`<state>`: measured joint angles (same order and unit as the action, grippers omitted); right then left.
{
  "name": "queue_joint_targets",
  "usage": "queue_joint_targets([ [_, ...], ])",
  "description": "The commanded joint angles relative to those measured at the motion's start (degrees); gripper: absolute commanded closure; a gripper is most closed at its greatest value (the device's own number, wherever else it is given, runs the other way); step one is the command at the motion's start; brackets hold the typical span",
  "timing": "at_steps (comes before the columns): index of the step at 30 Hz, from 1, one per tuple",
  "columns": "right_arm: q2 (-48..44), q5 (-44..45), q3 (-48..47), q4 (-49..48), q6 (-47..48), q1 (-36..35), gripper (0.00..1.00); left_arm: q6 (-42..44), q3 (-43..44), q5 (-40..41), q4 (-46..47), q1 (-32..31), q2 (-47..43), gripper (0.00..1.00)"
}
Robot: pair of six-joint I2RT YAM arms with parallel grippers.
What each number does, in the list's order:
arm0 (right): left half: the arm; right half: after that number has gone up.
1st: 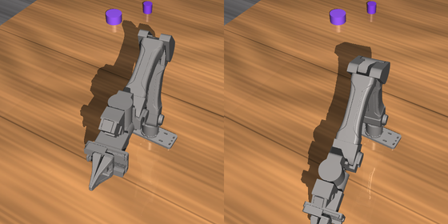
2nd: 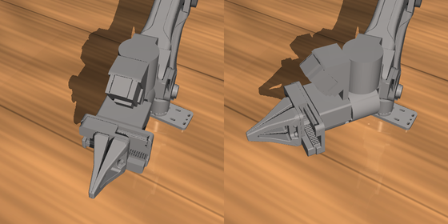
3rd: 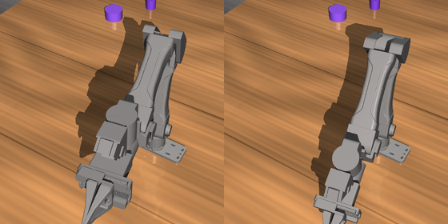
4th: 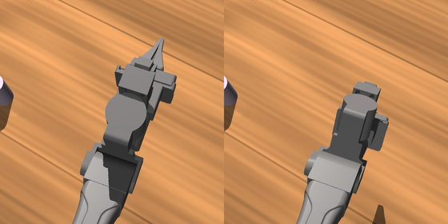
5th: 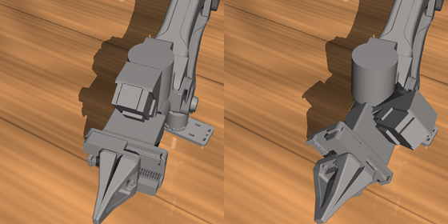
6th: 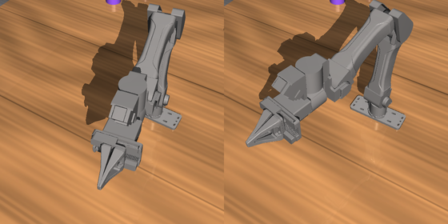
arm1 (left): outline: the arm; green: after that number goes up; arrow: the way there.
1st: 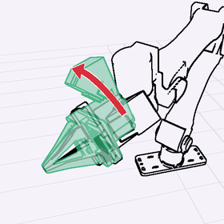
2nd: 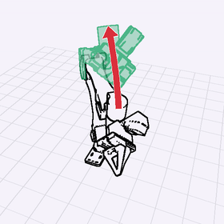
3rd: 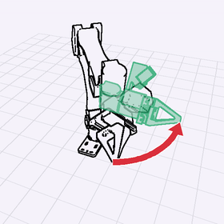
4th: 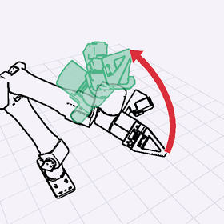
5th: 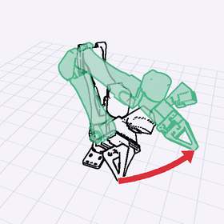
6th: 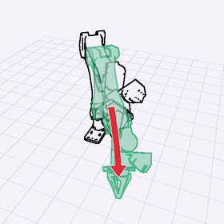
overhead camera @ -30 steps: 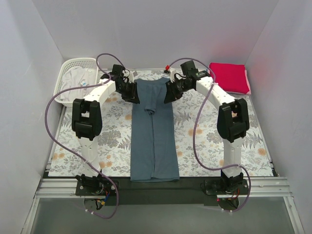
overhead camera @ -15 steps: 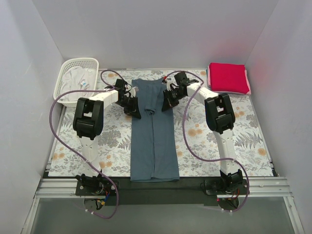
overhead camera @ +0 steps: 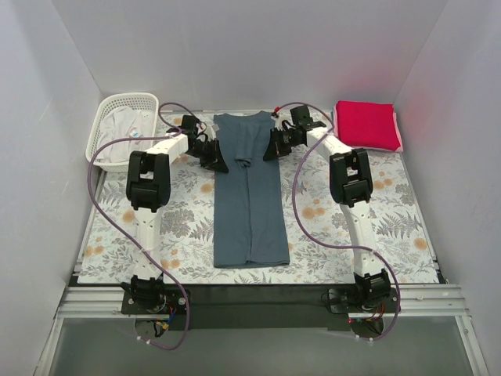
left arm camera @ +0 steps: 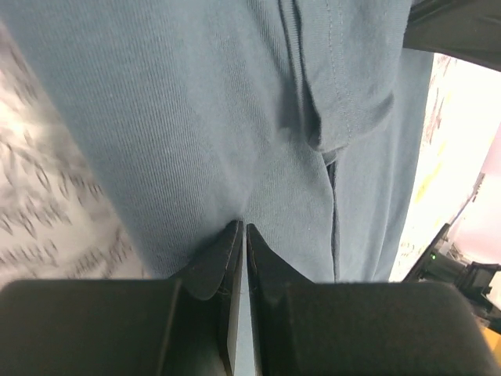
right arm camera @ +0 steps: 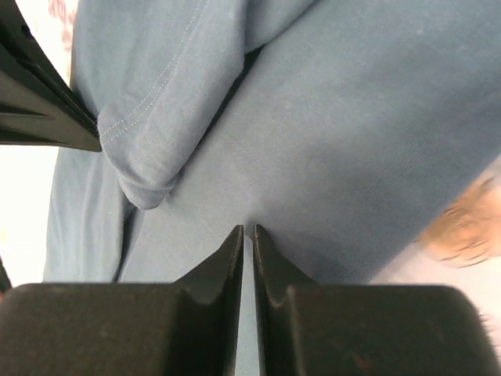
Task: Fold and stack the t-shirts
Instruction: Fold the tshirt
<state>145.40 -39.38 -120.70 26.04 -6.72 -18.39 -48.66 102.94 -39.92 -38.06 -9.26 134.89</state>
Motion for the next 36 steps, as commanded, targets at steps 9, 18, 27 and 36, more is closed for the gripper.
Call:
queue_joint_targets([
  [9,2.88,4.83,-7.52,-5.83,1.53,0.64,0.70,1.03,10.88,3.90,-1.22,1.87,6.62,0.91],
  [18,-20.37,5.71,0.01,-3.82,14.52,-0.32,0.16,3.48,1.94,-2.79,6.49,4.24,-14.63,0.46],
  [27,-51.75,15.39,18.99,8.23,36.94,-6.04,0.02,11.56,-17.66,-5.70,16.15,11.10,-43.90,0.12],
  [36,-71.72,24.95,49.74,10.96,50.75,-21.56,0.02,40.11,-37.43,-13.77,1.53,10.05,-68.31,0.02],
])
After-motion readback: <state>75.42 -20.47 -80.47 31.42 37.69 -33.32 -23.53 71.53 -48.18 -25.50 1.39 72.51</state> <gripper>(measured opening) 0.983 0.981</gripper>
